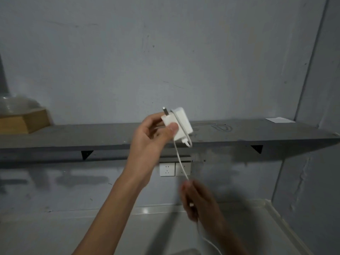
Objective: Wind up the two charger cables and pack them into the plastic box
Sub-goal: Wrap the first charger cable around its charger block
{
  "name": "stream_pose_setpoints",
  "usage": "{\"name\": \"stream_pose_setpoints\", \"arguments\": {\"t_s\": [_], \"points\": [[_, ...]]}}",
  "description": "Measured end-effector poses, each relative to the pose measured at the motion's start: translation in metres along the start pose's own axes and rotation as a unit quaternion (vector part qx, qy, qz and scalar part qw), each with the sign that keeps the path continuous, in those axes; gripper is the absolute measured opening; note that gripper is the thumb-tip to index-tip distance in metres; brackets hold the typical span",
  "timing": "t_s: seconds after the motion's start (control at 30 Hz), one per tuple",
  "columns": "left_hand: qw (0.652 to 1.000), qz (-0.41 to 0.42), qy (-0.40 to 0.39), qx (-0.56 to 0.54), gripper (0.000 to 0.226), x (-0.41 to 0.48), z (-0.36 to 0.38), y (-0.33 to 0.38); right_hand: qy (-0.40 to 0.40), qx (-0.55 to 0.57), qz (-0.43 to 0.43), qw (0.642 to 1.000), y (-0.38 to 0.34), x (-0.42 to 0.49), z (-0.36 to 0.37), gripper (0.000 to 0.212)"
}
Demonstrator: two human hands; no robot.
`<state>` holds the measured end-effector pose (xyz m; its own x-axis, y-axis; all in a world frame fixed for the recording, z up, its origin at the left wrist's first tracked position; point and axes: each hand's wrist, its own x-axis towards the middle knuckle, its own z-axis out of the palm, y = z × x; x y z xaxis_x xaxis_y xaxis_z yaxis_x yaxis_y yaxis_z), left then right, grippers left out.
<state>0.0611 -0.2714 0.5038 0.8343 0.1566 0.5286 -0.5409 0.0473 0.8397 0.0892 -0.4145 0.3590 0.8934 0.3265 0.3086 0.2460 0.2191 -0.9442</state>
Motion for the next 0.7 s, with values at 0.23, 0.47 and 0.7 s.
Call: {"name": "stream_pose_setpoints", "arguments": {"t_s": [0.23, 0.47, 0.7], "points": [[0.993, -0.022, 0.085, 0.074, 0.029, 0.04, -0.016, -0.051, -0.06, -0.378, -0.098, 0.919, -0.008, -0.057, -0.014, 0.019], [0.963, -0.024, -0.009, 0.267, 0.027, 0.013, -0.02, -0.097, 0.027, -0.54, -0.297, 0.787, -0.116, -0.064, -0.035, 0.021], [0.939, 0.072, -0.146, 0.304, 0.029, -0.051, 0.014, -0.062, 0.143, -0.499, -0.391, 0.76, -0.182, -0.019, -0.061, 0.013]]}}
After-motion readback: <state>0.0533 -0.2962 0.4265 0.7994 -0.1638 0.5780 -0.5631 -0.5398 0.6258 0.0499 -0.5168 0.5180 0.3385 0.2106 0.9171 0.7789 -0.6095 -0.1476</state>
